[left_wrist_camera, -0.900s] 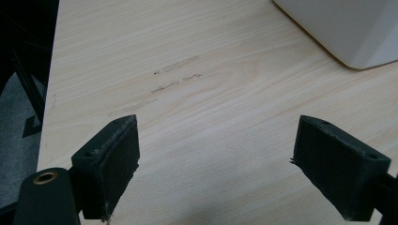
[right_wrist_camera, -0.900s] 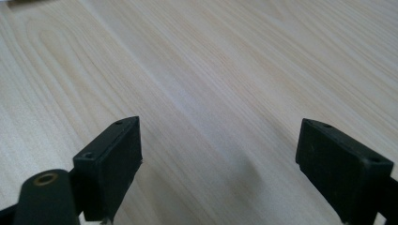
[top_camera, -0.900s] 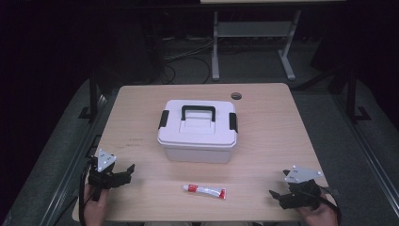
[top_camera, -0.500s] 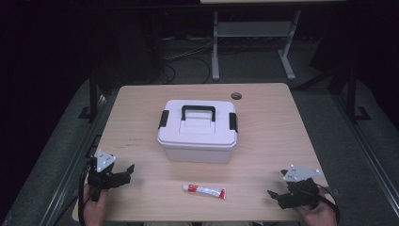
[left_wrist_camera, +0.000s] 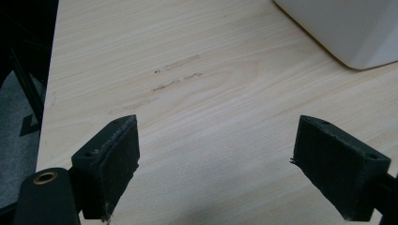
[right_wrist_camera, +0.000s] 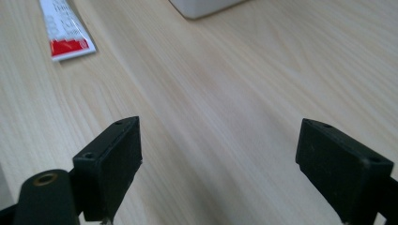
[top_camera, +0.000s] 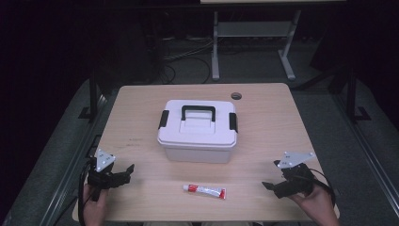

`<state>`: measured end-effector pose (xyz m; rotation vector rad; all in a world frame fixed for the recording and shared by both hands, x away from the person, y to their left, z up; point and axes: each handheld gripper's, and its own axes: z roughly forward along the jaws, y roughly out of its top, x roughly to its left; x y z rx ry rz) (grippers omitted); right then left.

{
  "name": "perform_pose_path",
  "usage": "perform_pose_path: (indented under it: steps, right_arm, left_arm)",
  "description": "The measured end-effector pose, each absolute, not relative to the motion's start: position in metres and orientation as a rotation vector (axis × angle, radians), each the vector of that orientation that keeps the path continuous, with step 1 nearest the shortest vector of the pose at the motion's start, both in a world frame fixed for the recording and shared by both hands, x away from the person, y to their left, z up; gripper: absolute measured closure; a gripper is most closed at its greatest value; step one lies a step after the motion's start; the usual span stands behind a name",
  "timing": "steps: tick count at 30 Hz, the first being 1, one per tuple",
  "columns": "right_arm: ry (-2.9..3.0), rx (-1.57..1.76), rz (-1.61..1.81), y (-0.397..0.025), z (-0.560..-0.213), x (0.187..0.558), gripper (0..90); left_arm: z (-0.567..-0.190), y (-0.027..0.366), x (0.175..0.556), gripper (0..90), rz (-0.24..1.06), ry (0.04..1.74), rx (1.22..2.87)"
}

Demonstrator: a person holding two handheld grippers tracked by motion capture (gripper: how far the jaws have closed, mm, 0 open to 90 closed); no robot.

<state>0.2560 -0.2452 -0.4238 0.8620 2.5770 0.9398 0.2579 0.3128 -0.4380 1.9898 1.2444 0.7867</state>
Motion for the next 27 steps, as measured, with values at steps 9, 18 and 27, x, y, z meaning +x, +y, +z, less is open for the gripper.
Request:
perform_pose_path:
  steps: [9,18,27]
  right_arm:
    - [2.628,0.789,0.931,-0.234,-0.391,0.277,14.3]
    - [2.680,0.730,0.920,-0.225,-0.364,0.294,14.3]
    - [2.738,0.670,0.884,-0.212,-0.337,0.312,14.3]
  left_arm:
    - [-0.438,0.310,0.258,14.2,0.779,1.235,1.997]
    - [-0.437,0.313,0.257,14.2,0.778,1.241,1.985]
    - [-0.437,0.313,0.258,14.2,0.778,1.239,1.985]
